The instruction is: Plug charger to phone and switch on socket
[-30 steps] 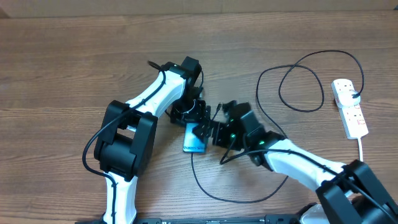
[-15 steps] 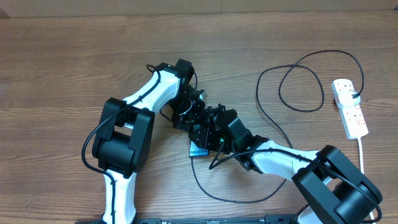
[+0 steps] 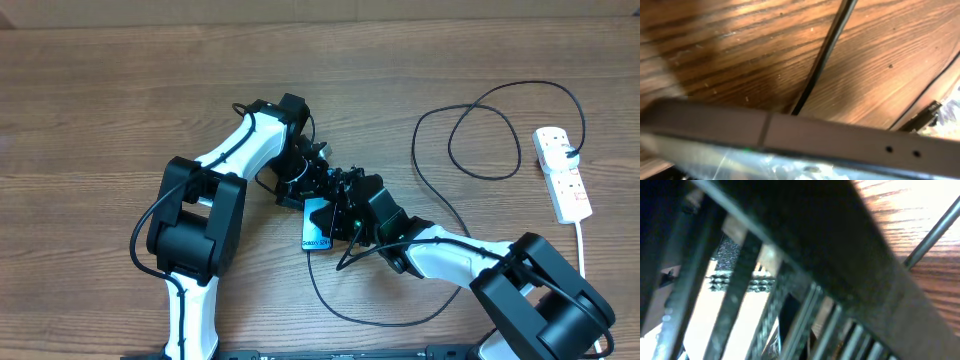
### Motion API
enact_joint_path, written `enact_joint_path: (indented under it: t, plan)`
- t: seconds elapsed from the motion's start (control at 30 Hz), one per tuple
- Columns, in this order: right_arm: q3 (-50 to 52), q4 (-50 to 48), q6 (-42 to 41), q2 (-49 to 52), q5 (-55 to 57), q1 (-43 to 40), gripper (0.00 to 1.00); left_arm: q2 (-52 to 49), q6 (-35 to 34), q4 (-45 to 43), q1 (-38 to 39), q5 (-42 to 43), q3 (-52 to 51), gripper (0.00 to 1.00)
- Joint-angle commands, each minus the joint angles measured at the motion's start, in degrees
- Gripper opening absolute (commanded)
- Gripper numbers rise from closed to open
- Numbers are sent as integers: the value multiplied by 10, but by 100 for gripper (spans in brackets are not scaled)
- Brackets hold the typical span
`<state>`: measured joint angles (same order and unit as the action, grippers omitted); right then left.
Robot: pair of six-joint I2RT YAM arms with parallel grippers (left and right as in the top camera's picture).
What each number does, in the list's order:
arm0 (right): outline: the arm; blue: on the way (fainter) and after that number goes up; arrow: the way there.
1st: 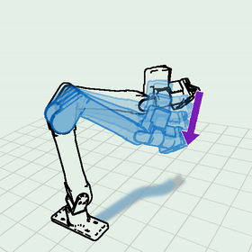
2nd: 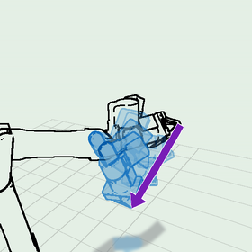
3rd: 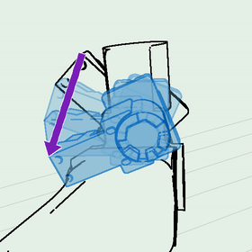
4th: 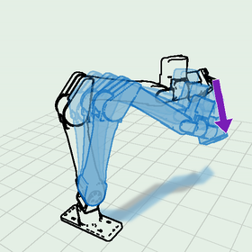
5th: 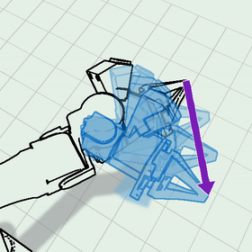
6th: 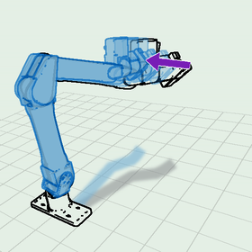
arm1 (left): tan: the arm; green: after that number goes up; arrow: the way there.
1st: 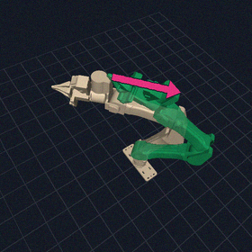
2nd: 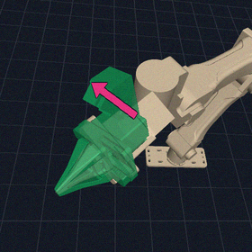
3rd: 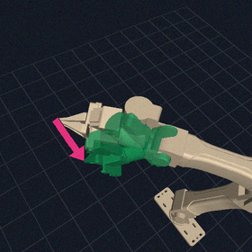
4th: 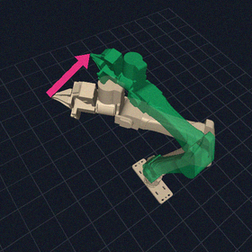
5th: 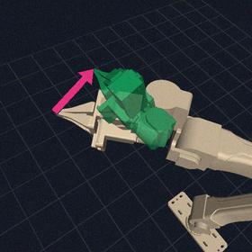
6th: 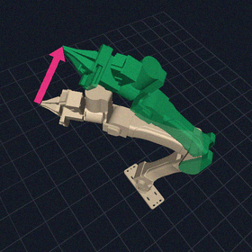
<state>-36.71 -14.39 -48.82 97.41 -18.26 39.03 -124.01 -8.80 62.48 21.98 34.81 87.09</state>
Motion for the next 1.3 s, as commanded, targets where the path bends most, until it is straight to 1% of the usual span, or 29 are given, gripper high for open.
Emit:
enact_joint_path:
  t: [0.0,0.13,0.23,0.37,0.47,0.57,0.73,0.83,0.9,1.03,1.13,1.17,1.23,1.27]
  plan:
    - [-9,-16,8,-38,-42,-21,4,-22,76,9,17,96,-11,89]
    - [-9,-17,7,-57,-84,-57,4,-22,113,9,-1,207,-1,88]
    - [-9,-29,3,-58,-139,-87,4,-22,148,8,-19,302,5,84]
    - [-9,-30,-38,-58,-185,-122,4,-22,192,7,-40,406,6,82]
    - [-9,-32,-71,-58,-193,-137,4,-22,213,7,-50,448,6,81]
    - [-9,-47,-97,-58,-189,-147,4,-22,227,7,-54,475,6,76]
    - [-9,-68,-127,-58,-174,-148,4,-22,230,5,-54,502,6,56]
    - [-9,-69,-127,-58,-175,-148,4,-22,230,4,-55,510,6,34]
    - [-9,-59,-127,-58,-179,-146,4,-22,230,2,-55,517,6,24]
    - [-9,-25,-125,-58,-195,-146,4,-22,230,0,-55,523,6,17]
    - [-9,1,-117,-58,-203,-146,4,-22,230,0,-55,523,6,5]
    - [-9,3,-110,-58,-209,-146,5,-22,230,0,-55,523,6,4]
    - [-9,4,-103,-58,-225,-146,14,-22,230,0,-55,523,6,4]
    - [-9,3,-96,-58,-235,-146,23,-22,230,0,-55,523,6,4]
